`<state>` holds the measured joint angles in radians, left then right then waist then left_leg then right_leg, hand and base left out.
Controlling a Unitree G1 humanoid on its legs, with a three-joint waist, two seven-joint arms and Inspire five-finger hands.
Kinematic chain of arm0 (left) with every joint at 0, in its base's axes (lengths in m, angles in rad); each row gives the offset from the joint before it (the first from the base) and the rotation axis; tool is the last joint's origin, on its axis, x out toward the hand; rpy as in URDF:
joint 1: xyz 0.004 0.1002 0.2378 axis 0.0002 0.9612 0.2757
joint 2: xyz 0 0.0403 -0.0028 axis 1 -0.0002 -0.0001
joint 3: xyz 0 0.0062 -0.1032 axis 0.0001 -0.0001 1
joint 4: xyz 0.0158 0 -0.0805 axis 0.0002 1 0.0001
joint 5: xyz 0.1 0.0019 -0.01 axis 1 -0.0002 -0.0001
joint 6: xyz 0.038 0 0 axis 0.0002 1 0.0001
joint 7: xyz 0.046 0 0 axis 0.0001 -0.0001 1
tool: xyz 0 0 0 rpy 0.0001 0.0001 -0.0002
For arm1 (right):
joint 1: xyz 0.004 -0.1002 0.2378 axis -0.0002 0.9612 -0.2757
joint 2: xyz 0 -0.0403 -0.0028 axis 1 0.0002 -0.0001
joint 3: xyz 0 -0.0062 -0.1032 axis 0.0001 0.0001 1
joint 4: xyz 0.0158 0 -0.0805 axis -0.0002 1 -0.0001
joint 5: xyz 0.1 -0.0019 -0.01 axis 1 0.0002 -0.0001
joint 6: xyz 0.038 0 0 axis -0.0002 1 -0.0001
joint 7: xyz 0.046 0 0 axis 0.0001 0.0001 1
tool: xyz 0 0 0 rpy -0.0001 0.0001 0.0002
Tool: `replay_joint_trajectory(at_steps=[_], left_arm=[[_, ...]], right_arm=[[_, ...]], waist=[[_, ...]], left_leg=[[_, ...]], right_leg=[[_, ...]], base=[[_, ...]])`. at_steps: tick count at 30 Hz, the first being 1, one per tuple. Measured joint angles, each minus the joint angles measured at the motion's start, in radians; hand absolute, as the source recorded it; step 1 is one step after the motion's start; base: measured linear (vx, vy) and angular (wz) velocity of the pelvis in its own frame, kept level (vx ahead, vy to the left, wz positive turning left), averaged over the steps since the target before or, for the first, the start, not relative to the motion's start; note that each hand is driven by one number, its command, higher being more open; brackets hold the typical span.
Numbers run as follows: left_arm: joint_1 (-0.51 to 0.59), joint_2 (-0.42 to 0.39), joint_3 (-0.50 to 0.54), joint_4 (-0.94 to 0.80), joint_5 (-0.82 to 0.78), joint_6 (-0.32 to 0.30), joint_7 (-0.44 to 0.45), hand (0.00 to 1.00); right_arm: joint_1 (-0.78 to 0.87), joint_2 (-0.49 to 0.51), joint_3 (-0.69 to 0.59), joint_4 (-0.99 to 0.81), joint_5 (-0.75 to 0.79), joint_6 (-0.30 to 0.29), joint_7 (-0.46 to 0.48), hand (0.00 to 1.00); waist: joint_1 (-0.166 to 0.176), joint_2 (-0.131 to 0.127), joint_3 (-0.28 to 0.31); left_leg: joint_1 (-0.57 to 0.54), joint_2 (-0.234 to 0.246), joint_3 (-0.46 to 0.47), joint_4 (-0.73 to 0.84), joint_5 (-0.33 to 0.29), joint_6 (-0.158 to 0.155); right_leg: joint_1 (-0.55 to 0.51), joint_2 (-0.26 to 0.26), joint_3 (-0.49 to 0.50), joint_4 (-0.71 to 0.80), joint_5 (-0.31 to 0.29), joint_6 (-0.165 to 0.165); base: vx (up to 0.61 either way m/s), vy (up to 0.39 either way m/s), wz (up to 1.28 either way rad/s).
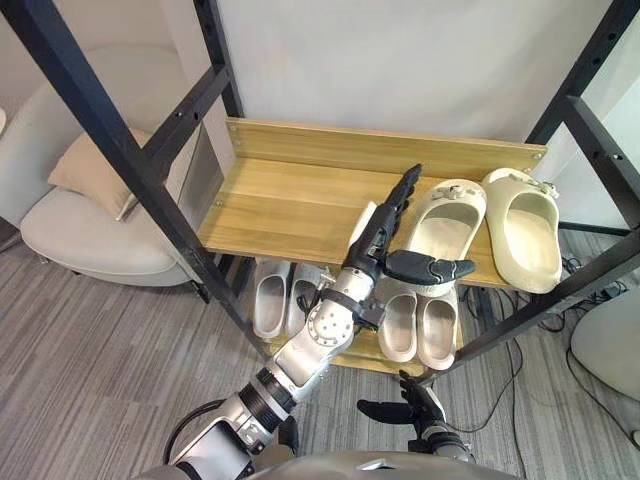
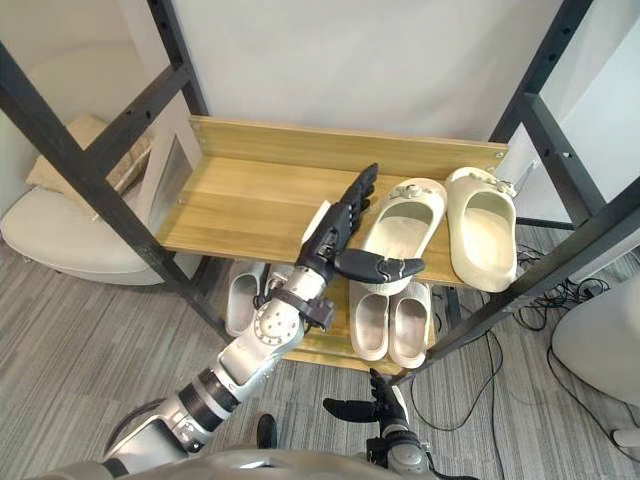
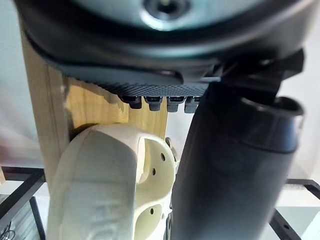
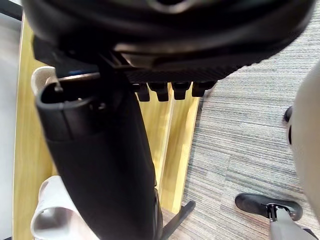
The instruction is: Organize the slippers on the shoe rack
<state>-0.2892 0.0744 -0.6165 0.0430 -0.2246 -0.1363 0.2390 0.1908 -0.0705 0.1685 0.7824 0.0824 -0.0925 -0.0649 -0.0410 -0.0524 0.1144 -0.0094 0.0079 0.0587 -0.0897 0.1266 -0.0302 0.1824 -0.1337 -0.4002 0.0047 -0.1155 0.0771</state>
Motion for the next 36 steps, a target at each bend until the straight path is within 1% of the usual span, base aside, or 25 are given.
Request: replay_joint_trajectory(at_steps=[4,10,13,17,18,19,23,29,36], left_arm=[[0.040,0.002,0.030,-0.079,-0.001,0.009,0.001,1.00],[0.050,0.000,0.034,-0.195,-0.011,0.009,-0.006,1.00],[0.065,-0.003,0.035,-0.213,-0.031,0.009,-0.011,1.00],[0.120,-0.001,0.035,-0.214,-0.052,0.008,-0.024,1.00],[0.147,-0.001,0.035,-0.207,-0.063,0.008,-0.029,1.00],[0.153,-0.001,0.035,-0.206,-0.064,0.008,-0.029,1.00],[0.215,0.021,0.035,-0.184,-0.103,0.009,-0.048,1.00],[0.235,0.020,0.033,-0.183,-0.117,0.002,-0.098,1.00],[0.286,0.024,0.033,-0.197,-0.117,-0.008,-0.123,1.00]], right_arm=[[0.001,-0.001,-0.001,0.000,0.000,0.000,0.005,1.00],[0.004,-0.005,0.000,0.000,0.000,0.000,0.016,1.00],[0.005,-0.010,0.000,0.000,0.000,0.000,0.018,1.00],[0.005,-0.014,0.000,-0.001,0.000,-0.001,0.017,1.00],[0.006,-0.013,0.000,-0.001,0.000,-0.001,0.017,1.00],[0.006,-0.013,0.000,-0.001,0.000,-0.001,0.017,1.00],[0.009,-0.013,0.000,-0.001,0.000,0.000,0.015,1.00],[0.011,-0.011,0.009,0.000,0.000,0.000,0.015,1.00],[0.006,-0.010,0.011,0.016,-0.001,0.000,0.016,1.00]], waist=[[0.002,0.001,0.000],[0.007,0.006,-0.001],[0.008,0.011,-0.004],[0.010,0.016,-0.005],[0.010,0.016,-0.005],[0.010,0.016,-0.005],[0.019,0.016,-0.005],[0.033,0.015,-0.006],[0.034,0.012,-0.009]], left_leg=[[-0.001,0.001,0.001,0.001,0.000,0.000],[-0.001,0.003,-0.001,0.000,0.002,0.002],[-0.001,0.003,-0.002,-0.004,0.003,0.004],[0.000,0.001,-0.007,-0.004,0.006,0.005],[0.002,0.001,-0.015,-0.004,0.007,0.005],[0.003,0.001,-0.016,-0.004,0.007,0.005],[0.004,0.002,-0.023,-0.004,0.007,0.002],[0.009,0.002,-0.029,-0.004,0.005,-0.001],[0.024,0.005,-0.032,-0.005,0.004,-0.003]], right_leg=[[-0.001,0.000,0.003,0.001,0.000,0.000],[-0.009,-0.002,0.007,0.018,-0.002,-0.002],[-0.014,-0.004,0.009,0.028,-0.003,-0.002],[-0.013,-0.003,0.006,0.032,-0.004,-0.003],[-0.007,-0.002,-0.003,0.031,-0.008,-0.010],[-0.005,-0.001,-0.004,0.030,-0.008,-0.011],[0.002,0.003,-0.012,0.023,-0.009,-0.011],[0.017,0.007,-0.020,0.012,-0.009,-0.012],[0.033,0.009,-0.022,0.010,-0.010,-0.010]], base=[[0.00,0.000,-0.01],[0.00,0.000,0.00],[-0.05,0.016,0.00],[-0.03,0.007,0.03],[-0.01,-0.008,0.12],[-0.01,-0.013,0.13],[0.00,-0.014,0.05],[0.00,-0.006,0.02],[0.00,-0.001,0.00]])
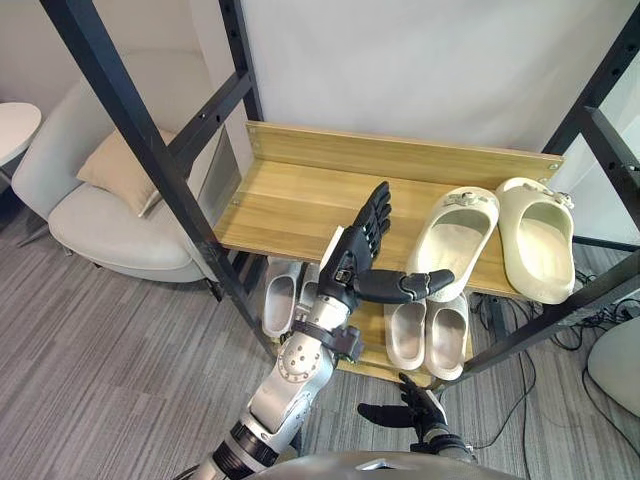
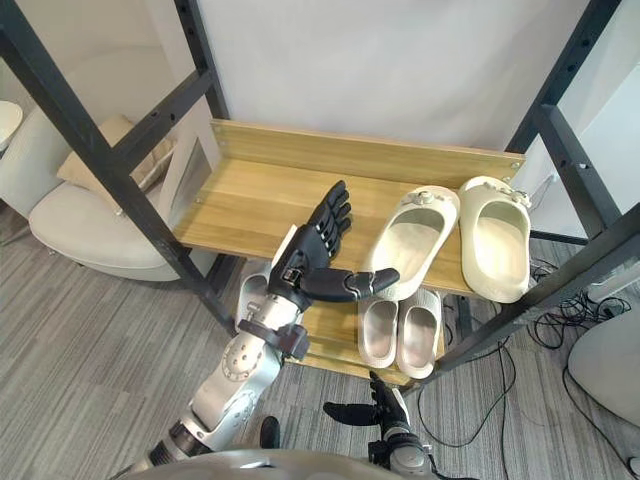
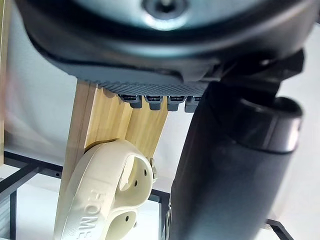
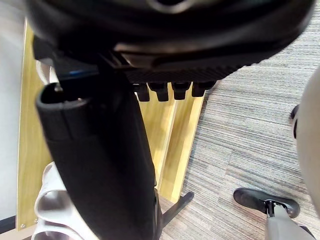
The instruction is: Organize the slippers on the shoe rack
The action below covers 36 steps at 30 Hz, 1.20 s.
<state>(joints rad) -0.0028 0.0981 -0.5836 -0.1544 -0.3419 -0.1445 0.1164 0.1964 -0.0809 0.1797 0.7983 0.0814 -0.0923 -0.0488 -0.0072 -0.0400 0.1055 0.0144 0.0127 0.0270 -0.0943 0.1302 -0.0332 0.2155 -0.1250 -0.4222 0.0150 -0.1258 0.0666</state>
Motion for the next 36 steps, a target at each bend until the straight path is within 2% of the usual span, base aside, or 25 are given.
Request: replay_joint_trajectory(at_steps=[4,9,21,29,34,36], left_arm=[[0.006,0.021,0.000,-0.005,-0.001,0.000,-0.014,1.00],[0.068,0.028,-0.012,-0.033,-0.024,-0.001,-0.020,1.00],[0.076,0.035,-0.053,-0.041,-0.102,0.002,-0.036,1.00],[0.061,0.037,-0.140,-0.037,-0.110,0.013,-0.034,1.00],[0.017,0.041,-0.239,-0.029,-0.120,0.035,-0.033,1.00],[0.014,0.037,-0.236,-0.029,-0.121,0.036,-0.012,1.00]], right_arm=[[-0.004,0.000,0.001,0.003,0.000,0.000,0.000,1.00],[-0.005,-0.001,0.010,0.004,-0.001,0.000,0.002,1.00],[-0.005,-0.010,0.039,0.004,-0.001,0.001,0.007,1.00],[-0.005,-0.018,0.039,0.004,0.000,0.001,0.003,1.00],[0.000,-0.026,0.039,0.001,0.000,0.001,0.002,1.00],[0.003,-0.027,0.036,-0.002,0.003,0.001,-0.001,1.00]], waist=[[0.000,-0.002,-0.002],[0.001,-0.003,-0.002],[0.007,0.004,-0.008],[0.007,0.015,-0.014],[0.007,0.020,-0.017],[0.007,0.022,-0.019]], left_leg=[[0.002,0.003,0.000,0.000,0.000,-0.001],[0.002,0.002,0.000,0.000,0.000,-0.001],[0.008,0.000,-0.009,0.000,0.001,-0.002],[0.009,0.001,-0.008,0.000,0.001,-0.002],[0.008,0.011,0.005,0.000,0.002,-0.003],[0.007,0.017,0.013,0.000,0.003,-0.004]], right_leg=[[0.000,0.000,0.002,0.002,0.000,0.001],[0.001,0.002,0.002,0.001,0.000,0.003],[0.012,0.002,-0.007,-0.001,-0.001,0.004],[0.013,0.004,-0.007,-0.001,-0.001,0.004],[0.003,0.003,0.008,0.004,-0.001,0.003],[-0.004,0.003,0.017,0.008,-0.001,0.003]], base=[[0.00,0.000,0.00],[0.00,0.000,0.00],[0.00,0.000,0.00],[0.00,0.000,0.00],[0.00,0.000,-0.07],[-0.01,0.003,-0.12]])
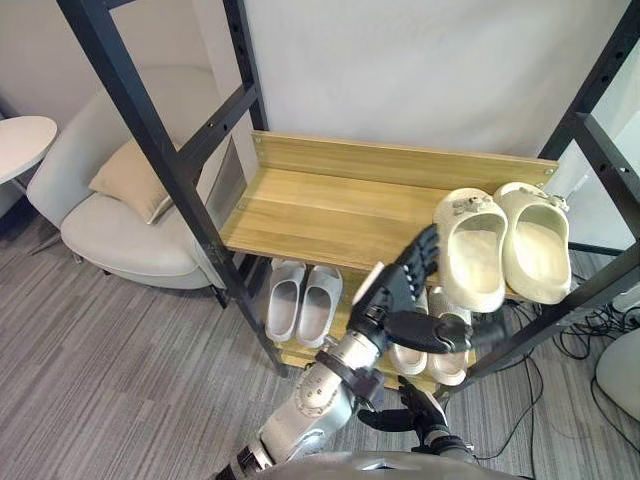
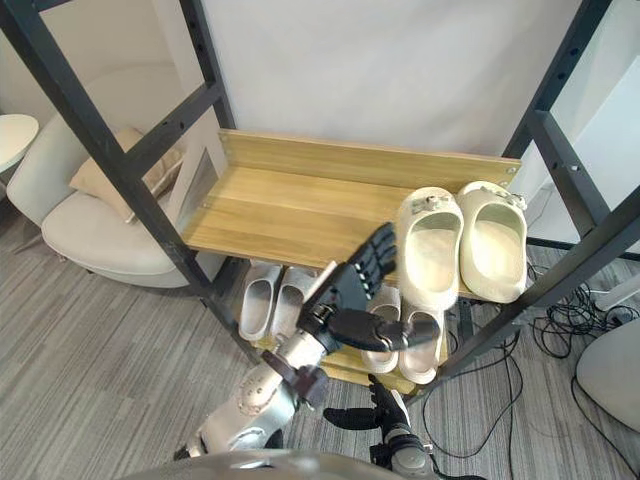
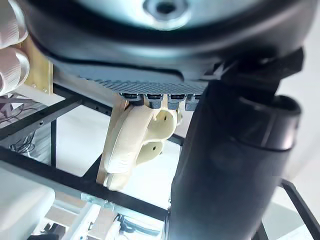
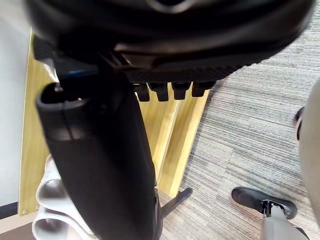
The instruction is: Organize the slippers on the shoe rack
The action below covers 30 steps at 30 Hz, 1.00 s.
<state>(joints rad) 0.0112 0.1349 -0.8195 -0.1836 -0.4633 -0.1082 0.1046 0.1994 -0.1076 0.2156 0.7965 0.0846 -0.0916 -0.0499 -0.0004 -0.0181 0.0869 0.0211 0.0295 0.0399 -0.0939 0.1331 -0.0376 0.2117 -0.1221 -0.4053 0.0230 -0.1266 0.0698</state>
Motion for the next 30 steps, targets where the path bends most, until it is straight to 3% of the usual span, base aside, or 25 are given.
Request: replay_joint_trajectory(at_steps=[18,30], left_arm=[[-0.083,0.000,-0.037,0.025,-0.004,0.009,0.058,1.00],[-0.072,0.002,0.080,0.076,0.027,0.000,-0.006,1.00]], right_arm=[[0.034,-0.005,-0.004,-0.060,0.032,0.003,-0.004,1.00],[0.033,0.013,-0.039,-0.055,0.032,0.003,-0.005,1.00]], waist=[[0.004,0.008,-0.005],[-0.005,0.010,-0.006]], left_leg=[[-0.024,0.000,-0.001,0.001,0.009,0.002],[-0.017,0.003,-0.009,0.000,0.008,-0.005]], right_leg=[[-0.025,0.003,0.000,0.003,0.011,0.005],[-0.014,0.012,-0.006,-0.003,0.004,-0.004]], base=[[0.00,0.000,0.00],[0.00,0.000,0.00]])
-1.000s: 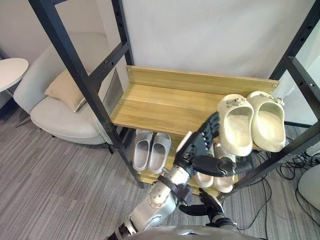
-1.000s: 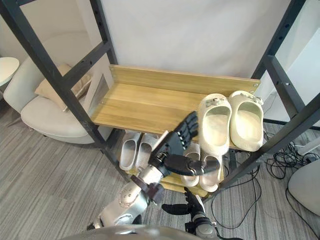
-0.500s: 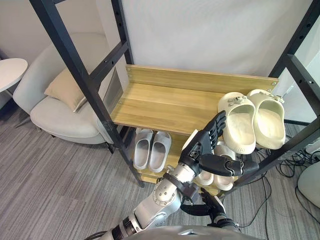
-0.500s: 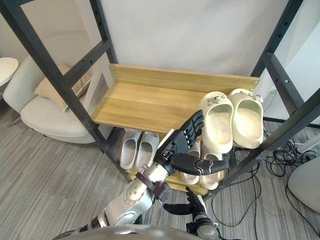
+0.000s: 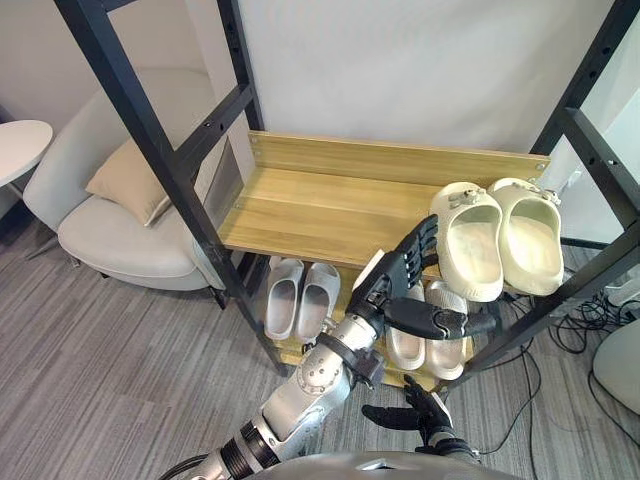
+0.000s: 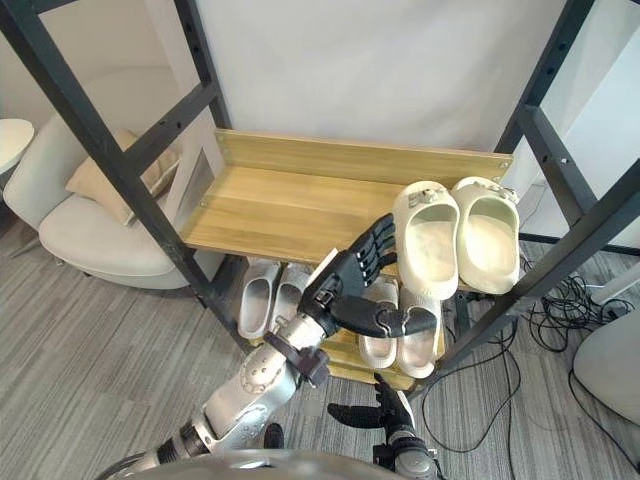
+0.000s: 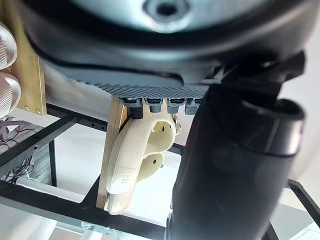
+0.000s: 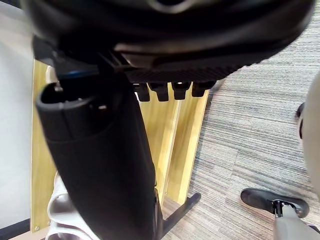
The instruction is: Organize the slippers on the shoe rack
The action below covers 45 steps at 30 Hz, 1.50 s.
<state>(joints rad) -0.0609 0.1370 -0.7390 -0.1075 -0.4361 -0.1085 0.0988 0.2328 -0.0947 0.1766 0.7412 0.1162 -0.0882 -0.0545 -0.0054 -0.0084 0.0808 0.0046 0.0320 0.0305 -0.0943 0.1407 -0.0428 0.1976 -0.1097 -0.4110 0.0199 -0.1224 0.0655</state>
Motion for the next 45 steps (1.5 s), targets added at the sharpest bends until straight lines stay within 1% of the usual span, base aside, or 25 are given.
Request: replay_joint_trajectory(at_steps=[9,11,13,15,18,20,25,28,30,31,33,37,41,45], left_arm=[[0.024,-0.010,0.075,-0.014,0.018,0.000,0.000,1.00],[0.051,-0.015,0.103,-0.043,0.026,0.001,0.006,1.00],[0.067,-0.015,0.136,-0.064,0.041,0.002,0.011,1.00],[0.075,-0.015,0.202,-0.101,0.046,0.001,0.039,1.00],[0.078,-0.014,0.253,-0.128,0.043,0.001,0.052,1.00],[0.081,-0.014,0.259,-0.154,0.043,0.001,0.057,1.00],[0.090,-0.014,0.245,-0.205,0.040,0.001,0.055,1.00],[0.098,-0.014,0.244,-0.247,0.002,0.001,0.047,1.00],[0.106,-0.014,0.241,-0.268,-0.054,0.000,0.035,1.00],[0.122,-0.014,0.230,-0.285,-0.110,0.000,0.015,1.00],[0.128,-0.009,0.206,-0.290,-0.144,0.000,0.001,1.00],[0.151,0.015,0.133,-0.297,-0.278,0.009,-0.089,1.00],[0.195,0.043,0.078,-0.301,-0.385,0.046,-0.198,1.00],[0.236,0.081,0.056,-0.301,-0.449,0.079,-0.258,1.00]], right_arm=[[-0.006,0.006,-0.011,0.019,-0.001,0.000,0.000,1.00],[-0.004,0.005,-0.019,0.020,-0.002,-0.001,0.003,1.00],[-0.002,0.006,-0.030,0.021,-0.002,-0.001,0.005,1.00],[-0.002,0.007,-0.038,0.024,-0.002,-0.001,0.006,1.00],[-0.002,0.008,-0.038,0.026,-0.002,-0.001,0.007,1.00],[-0.003,0.009,-0.038,0.031,-0.002,-0.001,0.007,1.00],[-0.005,0.009,-0.038,0.035,-0.002,-0.001,0.009,1.00],[-0.006,0.008,-0.038,0.037,-0.002,-0.002,0.010,1.00],[-0.006,0.007,-0.038,0.039,-0.002,-0.002,0.011,1.00],[-0.006,0.005,-0.038,0.040,-0.002,-0.002,0.012,1.00],[-0.006,0.003,-0.037,0.042,-0.002,-0.001,0.014,1.00],[-0.014,-0.003,-0.037,0.060,-0.007,-0.001,0.031,1.00],[-0.015,-0.014,-0.036,0.062,-0.018,-0.001,0.052,1.00],[-0.017,-0.023,-0.036,0.067,-0.021,-0.001,0.066,1.00]], waist=[[-0.003,-0.002,0.001],[-0.004,-0.002,0.001],[-0.003,-0.001,0.001],[-0.003,-0.004,0.001],[0.000,-0.006,0.003],[0.005,-0.008,0.004],[0.004,-0.009,0.004],[0.005,-0.008,0.003],[0.005,-0.006,0.000],[0.005,-0.004,-0.001],[0.009,-0.003,-0.002],[0.012,0.002,-0.007],[0.011,0.014,-0.016],[0.013,0.023,-0.024]], left_leg=[[0.001,0.006,-0.010,0.000,-0.001,-0.007],[-0.001,0.011,-0.009,0.000,-0.001,-0.008],[-0.008,0.013,-0.009,0.000,0.000,-0.009],[-0.010,0.013,-0.008,0.000,0.001,-0.009],[-0.011,0.012,-0.008,0.001,0.001,-0.009],[-0.012,0.011,-0.008,0.002,0.001,-0.009],[-0.011,0.011,-0.006,0.005,0.001,-0.010],[-0.009,0.012,-0.006,0.005,0.002,-0.010],[-0.008,0.012,-0.006,0.005,0.002,-0.010],[-0.007,0.011,-0.005,0.005,0.002,-0.010],[-0.006,0.011,-0.005,0.005,0.002,-0.009],[0.005,0.012,0.001,0.005,0.002,-0.009],[0.018,0.013,0.004,0.001,0.002,-0.010],[0.022,0.014,0.005,0.000,0.002,-0.009]], right_leg=[[0.010,0.006,-0.010,-0.007,-0.003,-0.001],[0.008,0.006,-0.008,-0.006,-0.003,-0.001],[-0.003,0.006,-0.007,-0.002,-0.003,-0.001],[-0.006,0.006,-0.006,0.000,-0.003,-0.001],[-0.006,0.005,-0.006,0.000,-0.003,-0.001],[-0.005,0.005,-0.006,-0.001,-0.003,-0.001],[-0.005,0.006,-0.005,0.000,-0.003,-0.001],[-0.003,0.006,-0.004,0.001,-0.003,-0.001],[-0.003,0.005,-0.004,0.001,-0.003,-0.001],[-0.002,0.005,-0.003,0.002,-0.003,-0.001],[-0.001,0.005,-0.004,0.002,-0.003,-0.001],[0.007,0.005,0.002,0.004,-0.003,-0.001],[0.016,0.006,0.005,0.007,-0.003,-0.002],[0.017,0.006,0.006,0.010,-0.003,-0.002]], base=[[0.00,0.000,0.02],[0.00,0.000,0.00],[0.00,0.000,0.00],[0.00,0.000,0.00],[0.00,0.000,0.00],[0.00,0.000,0.00],[0.00,0.000,0.00],[0.00,0.000,0.00],[0.00,0.000,0.00],[0.00,0.000,0.00],[0.00,0.000,0.00],[0.00,0.000,-0.04],[-0.02,-0.001,-0.03],[0.00,0.000,0.00]])
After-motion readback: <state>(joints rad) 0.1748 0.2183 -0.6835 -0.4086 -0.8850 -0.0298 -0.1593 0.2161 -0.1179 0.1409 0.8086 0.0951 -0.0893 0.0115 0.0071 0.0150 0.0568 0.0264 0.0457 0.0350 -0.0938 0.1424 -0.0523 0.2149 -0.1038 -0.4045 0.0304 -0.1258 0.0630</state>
